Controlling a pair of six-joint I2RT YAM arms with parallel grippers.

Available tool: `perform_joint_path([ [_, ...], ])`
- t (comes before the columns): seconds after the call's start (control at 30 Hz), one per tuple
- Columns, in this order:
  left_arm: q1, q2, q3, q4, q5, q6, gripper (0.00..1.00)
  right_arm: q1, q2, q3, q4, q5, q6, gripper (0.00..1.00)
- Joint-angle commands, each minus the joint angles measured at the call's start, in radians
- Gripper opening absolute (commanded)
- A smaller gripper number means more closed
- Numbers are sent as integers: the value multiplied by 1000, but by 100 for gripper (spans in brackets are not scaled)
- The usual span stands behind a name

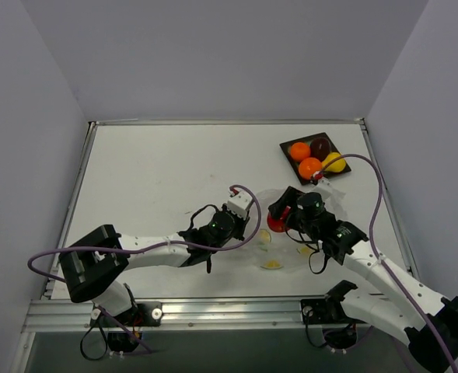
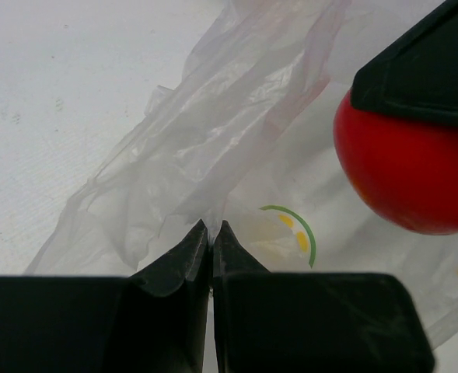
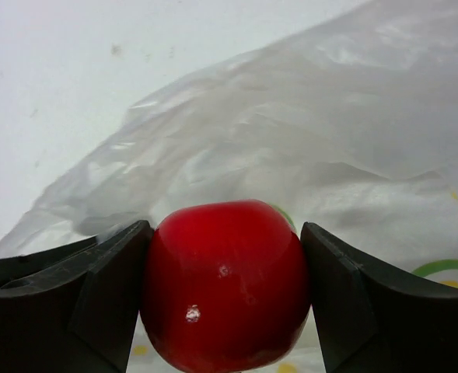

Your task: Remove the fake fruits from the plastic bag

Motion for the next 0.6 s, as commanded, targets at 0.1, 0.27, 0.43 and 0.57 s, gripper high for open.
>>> perform_joint_path([
  [0.1,26,-69,29,-6,-68,32,2,13,-49,239,-5,-84,-108,47],
  [0.27,26,-88,23,-18,-116,51,2,-40,2,458,-3,59,-232,46],
  [0.43,36,-94,15,-18,-128,57,2,-142,162,592,9,329,-368,45],
  [0.57,42,-97,3,-12,-161,77,2,-321,272,572,112,265,-396,45],
])
